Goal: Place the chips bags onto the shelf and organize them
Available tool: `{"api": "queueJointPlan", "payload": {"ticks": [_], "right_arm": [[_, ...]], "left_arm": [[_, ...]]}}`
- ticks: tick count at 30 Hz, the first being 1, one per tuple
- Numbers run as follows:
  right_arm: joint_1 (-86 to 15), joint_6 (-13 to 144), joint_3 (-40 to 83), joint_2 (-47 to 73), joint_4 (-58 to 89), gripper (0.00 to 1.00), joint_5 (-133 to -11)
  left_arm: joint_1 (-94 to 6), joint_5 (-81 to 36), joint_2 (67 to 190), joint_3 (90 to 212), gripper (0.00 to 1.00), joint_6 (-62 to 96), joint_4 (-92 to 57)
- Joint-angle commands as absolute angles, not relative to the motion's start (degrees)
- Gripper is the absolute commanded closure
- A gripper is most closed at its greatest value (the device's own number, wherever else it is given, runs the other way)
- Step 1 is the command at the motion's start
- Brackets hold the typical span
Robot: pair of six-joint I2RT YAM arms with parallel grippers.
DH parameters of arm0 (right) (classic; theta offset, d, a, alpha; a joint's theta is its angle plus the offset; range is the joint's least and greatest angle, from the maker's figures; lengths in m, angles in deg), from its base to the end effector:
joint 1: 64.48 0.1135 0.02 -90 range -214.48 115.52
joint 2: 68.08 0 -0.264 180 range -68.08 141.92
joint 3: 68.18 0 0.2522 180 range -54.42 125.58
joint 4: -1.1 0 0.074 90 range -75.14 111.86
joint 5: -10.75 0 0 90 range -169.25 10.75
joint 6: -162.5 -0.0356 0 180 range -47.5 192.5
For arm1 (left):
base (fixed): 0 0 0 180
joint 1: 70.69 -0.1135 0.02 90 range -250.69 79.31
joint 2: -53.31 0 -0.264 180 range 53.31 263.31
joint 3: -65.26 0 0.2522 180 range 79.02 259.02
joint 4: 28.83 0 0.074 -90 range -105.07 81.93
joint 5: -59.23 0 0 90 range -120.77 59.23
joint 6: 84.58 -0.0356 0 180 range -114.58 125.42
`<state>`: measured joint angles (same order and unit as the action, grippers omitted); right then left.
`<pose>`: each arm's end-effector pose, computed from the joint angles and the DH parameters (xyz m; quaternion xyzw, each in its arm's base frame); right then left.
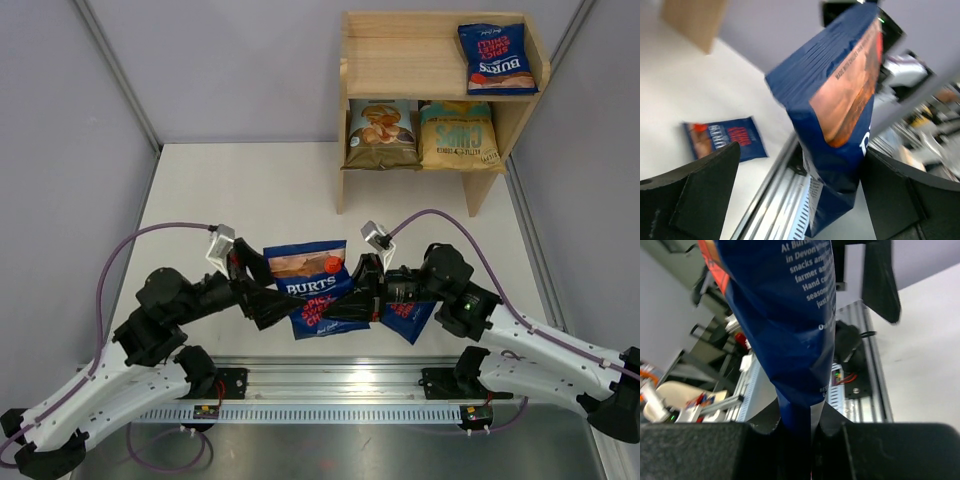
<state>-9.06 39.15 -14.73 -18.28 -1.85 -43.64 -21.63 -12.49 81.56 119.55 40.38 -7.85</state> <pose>0.0985 0.1794 0.3430 -0.3453 0.5780 0.6426 0.3657 0.0711 -0.0990 0.3587 0.1981 0.6472 -0.5671 0.4693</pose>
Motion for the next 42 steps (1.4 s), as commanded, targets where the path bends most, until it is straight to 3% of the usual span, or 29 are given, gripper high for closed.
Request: {"api": "queueJointPlan", "payload": {"ticks": [1, 3, 4, 6, 7, 10, 12, 15, 16, 17, 18, 19, 20, 23, 30, 37, 42], "right_arm": [[-9.5, 40.0, -8.7, -16.1, -0.7, 0.85, -30.9], [-9.4, 39.5, -6.7, -15.0, -0.3, 0.85, -27.1], [-9.5, 39.6, -5.9, -14.0, 0.0, 0.84, -25.8], [-9.5, 40.6, -3.8, -13.4, 3.0, 0.84, -25.1], [-9.5, 42.1, -3.3, -13.3, 4.2, 0.84, -25.4], [-9.7, 43.8, -2.0, -13.3, 7.7, 0.82, -26.3], [-10.3, 44.0, -1.9, -13.7, 9.0, 0.81, -27.6], [-10.9, 45.0, -1.9, -14.9, 10.9, 0.7, -32.5], [-10.9, 45.3, -2.0, -16.1, 12.1, 0.62, -36.4], [-10.9, 45.5, -2.4, -16.8, 12.8, 0.4, -39.6], [-10.9, 44.6, -3.1, -19.0, 13.2, 0.32, -43.1], [-10.8, 44.5, -3.9, -20.3, 13.2, 0.11, -49.7], [-10.9, 44.5, -5.4, -21.7, 13.5, 0.01, -53.4], [-10.9, 39.9, -10.1, -27.8, 13.4, 0.01, -66.7], [-10.8, 28.1, -24.6, -35.6, -5.5, 0.0, -68.3], [-10.8, 19.3, -29.0, -27.9, -30.2, 0.06, -62.5], [-10.7, 21.1, -28.7, -24.0, -37.6, 0.11, -64.0]], "left_arm": [[-21.5, 6.0, 82.3, 117.3, 0.01, 38.6, -22.8], [-21.5, 10.7, 83.3, 116.8, 0.02, 40.0, -27.5], [-21.5, 11.1, 83.5, 116.9, 0.07, 40.1, -27.9], [-21.5, 10.9, 83.5, 117.5, 0.21, 39.3, -27.3], [-21.5, 10.5, 83.3, 117.9, 0.36, 38.9, -26.6], [-21.5, 8.5, 82.7, 118.1, 0.61, 37.8, -24.6], [-21.5, 6.9, 82.0, 118.0, 0.69, 37.5, -23.4], [-21.5, 3.3, 81.6, 118.2, 0.81, 37.4, -21.8], [-21.5, 2.1, 81.5, 118.7, 0.83, 37.5, -21.3], [-21.5, -0.6, 81.6, 119.1, 0.85, 37.8, -20.4], [-21.5, -2.0, 81.4, 119.3, 0.85, 38.2, -20.1], [-21.5, -3.6, 81.4, 119.6, 0.85, 38.5, -19.6], [-21.5, -6.7, 81.3, 120.1, 0.85, 39.5, -19.5], [-21.5, -12.0, 80.6, 120.8, 0.87, 42.0, -20.4], [-21.5, -17.9, 81.3, 117.4, 0.87, 49.5, -32.5], [-21.5, -19.1, 86.5, 115.6, 0.87, 54.1, -44.3], [-21.5, -22.1, 88.6, 114.5, 0.91, 55.8, -46.6]]}}
